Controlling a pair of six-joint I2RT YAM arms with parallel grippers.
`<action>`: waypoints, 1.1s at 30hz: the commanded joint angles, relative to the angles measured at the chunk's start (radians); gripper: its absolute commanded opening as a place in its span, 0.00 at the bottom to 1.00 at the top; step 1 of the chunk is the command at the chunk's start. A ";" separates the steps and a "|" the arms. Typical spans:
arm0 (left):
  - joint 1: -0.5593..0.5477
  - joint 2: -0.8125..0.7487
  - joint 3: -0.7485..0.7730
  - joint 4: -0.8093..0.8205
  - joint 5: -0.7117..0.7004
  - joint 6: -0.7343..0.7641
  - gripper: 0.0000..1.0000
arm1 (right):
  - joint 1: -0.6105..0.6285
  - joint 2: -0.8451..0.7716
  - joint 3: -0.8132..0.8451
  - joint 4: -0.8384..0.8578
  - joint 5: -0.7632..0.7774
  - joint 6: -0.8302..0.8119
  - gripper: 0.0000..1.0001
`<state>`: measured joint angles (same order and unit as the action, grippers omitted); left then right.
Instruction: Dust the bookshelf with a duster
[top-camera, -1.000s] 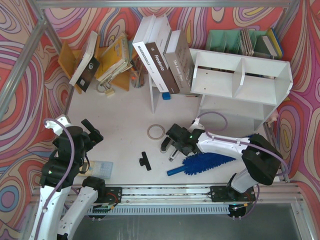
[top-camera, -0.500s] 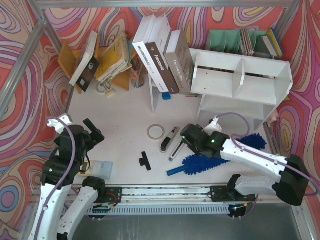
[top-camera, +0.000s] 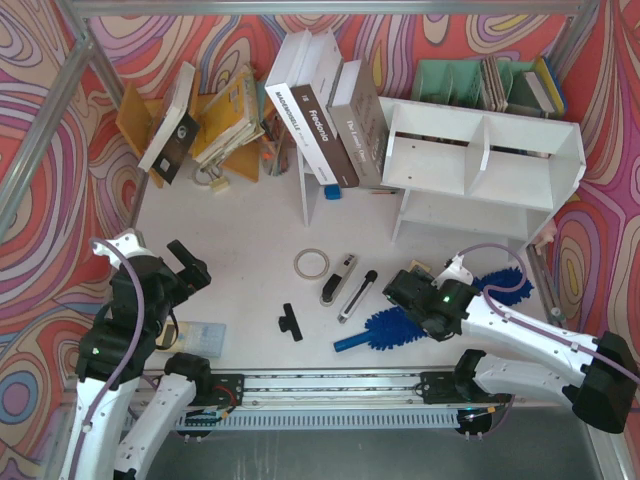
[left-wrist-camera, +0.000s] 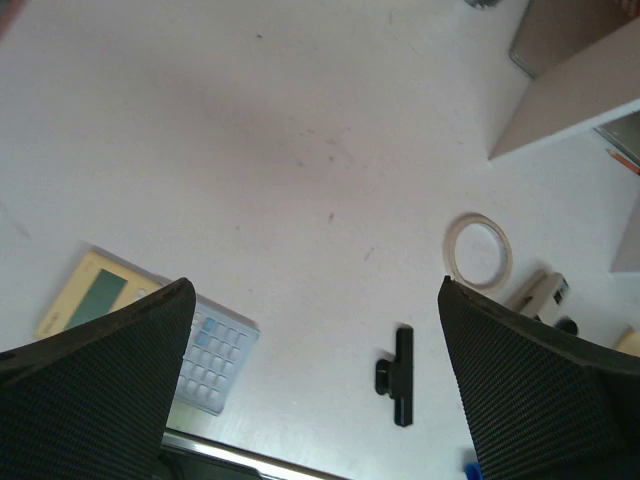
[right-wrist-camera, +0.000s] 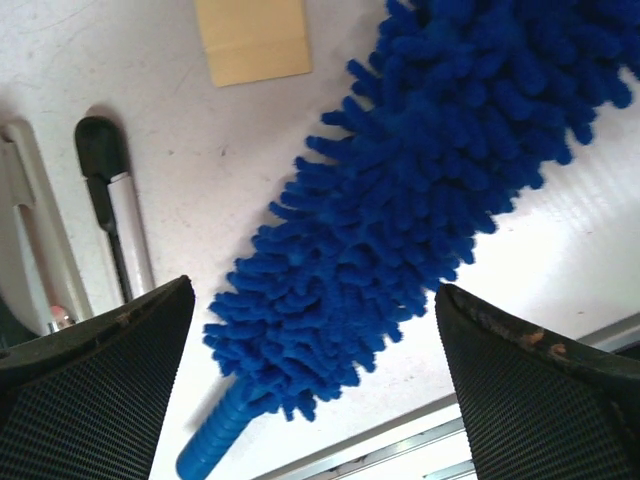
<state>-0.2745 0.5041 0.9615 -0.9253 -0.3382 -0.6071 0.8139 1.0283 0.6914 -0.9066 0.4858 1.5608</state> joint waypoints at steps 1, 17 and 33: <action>-0.002 0.017 -0.012 0.025 0.108 -0.059 0.98 | -0.013 -0.051 -0.037 -0.121 0.070 0.042 0.94; -0.598 0.248 -0.074 0.301 -0.128 -0.190 0.98 | -0.327 -0.102 -0.162 0.168 -0.036 -0.278 0.99; -1.059 0.758 0.005 0.608 -0.351 -0.036 0.98 | -0.495 -0.036 -0.231 0.319 -0.158 -0.350 0.99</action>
<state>-1.3014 1.2133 0.9371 -0.4046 -0.6476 -0.6971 0.3447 0.9726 0.4911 -0.6491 0.3702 1.2388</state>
